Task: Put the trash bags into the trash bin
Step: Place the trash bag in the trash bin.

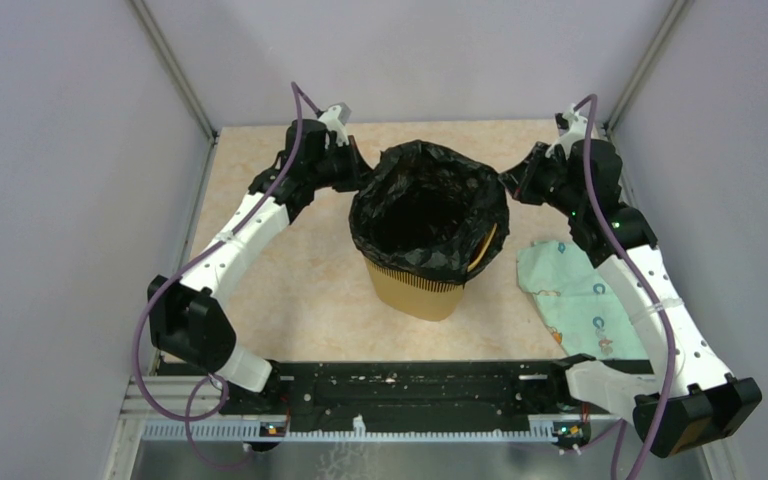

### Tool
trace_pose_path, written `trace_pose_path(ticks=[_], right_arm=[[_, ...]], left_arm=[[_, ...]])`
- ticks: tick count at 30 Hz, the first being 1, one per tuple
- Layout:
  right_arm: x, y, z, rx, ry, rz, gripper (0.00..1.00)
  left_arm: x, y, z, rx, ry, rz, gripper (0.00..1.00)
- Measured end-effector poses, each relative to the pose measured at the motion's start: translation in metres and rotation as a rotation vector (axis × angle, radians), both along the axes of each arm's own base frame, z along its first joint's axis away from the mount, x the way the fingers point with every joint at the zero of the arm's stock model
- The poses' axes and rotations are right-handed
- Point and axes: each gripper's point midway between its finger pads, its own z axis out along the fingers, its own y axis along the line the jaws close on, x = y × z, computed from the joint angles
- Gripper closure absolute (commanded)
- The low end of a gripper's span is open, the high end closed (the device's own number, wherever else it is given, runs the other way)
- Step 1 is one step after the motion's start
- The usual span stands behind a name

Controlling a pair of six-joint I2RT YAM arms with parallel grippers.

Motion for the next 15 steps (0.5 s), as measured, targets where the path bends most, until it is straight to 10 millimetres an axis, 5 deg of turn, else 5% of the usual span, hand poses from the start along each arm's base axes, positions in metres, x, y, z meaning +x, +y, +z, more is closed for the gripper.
trace_pose_path(ticks=[15], right_arm=[[-0.003,-0.004,-0.013,-0.009,0.009,-0.015,1.00]], left_arm=[[0.001,-0.004,0.000,-0.006,0.004,-0.021,1.00]])
